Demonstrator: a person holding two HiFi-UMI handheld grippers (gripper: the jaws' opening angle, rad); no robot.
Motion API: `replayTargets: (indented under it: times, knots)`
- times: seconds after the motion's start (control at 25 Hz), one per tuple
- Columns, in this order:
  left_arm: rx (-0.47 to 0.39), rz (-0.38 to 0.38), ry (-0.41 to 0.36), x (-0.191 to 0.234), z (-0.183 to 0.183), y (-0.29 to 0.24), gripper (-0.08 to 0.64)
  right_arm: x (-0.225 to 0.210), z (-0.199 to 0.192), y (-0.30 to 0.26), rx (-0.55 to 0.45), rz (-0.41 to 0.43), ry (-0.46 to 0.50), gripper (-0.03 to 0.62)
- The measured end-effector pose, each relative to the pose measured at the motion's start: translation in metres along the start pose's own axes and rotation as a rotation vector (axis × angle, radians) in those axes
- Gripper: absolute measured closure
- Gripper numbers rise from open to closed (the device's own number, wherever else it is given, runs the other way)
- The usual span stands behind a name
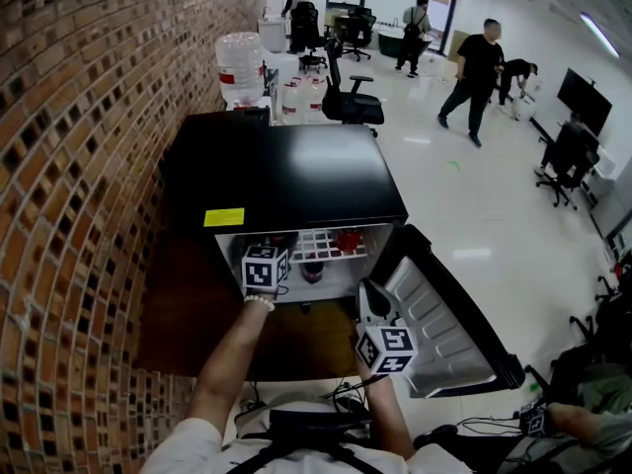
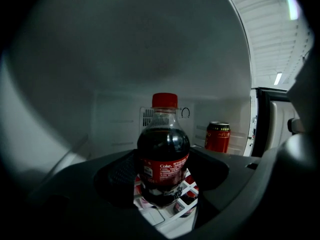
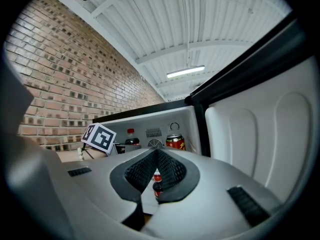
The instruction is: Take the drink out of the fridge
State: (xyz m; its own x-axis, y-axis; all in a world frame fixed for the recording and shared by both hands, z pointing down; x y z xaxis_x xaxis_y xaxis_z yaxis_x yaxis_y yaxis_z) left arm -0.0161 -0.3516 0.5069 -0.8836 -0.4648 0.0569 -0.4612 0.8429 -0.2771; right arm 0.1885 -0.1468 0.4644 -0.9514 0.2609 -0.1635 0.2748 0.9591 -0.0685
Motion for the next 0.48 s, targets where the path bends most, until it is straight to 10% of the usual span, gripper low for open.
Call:
replayTargets:
  times: [0.48]
  knots:
    - [-0.038,-0.020,0.003,-0.008,0.002,0.065,0.263,0.021,-0.002,-0.006,0.005,0.047,-0.001,0.578]
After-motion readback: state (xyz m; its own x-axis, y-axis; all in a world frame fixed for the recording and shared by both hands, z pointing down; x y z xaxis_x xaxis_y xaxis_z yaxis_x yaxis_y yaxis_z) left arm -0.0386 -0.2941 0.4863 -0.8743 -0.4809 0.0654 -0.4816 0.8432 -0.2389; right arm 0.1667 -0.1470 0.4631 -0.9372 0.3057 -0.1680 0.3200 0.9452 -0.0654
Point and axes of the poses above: the fingertips, and each gripper's own axes: y backward along the fingers, x to its left, z out of its top, the point moved 7 cm from there along y, backward along the fingers, and after that the axes turned 4 degrees about z, right-handed, at the moved point
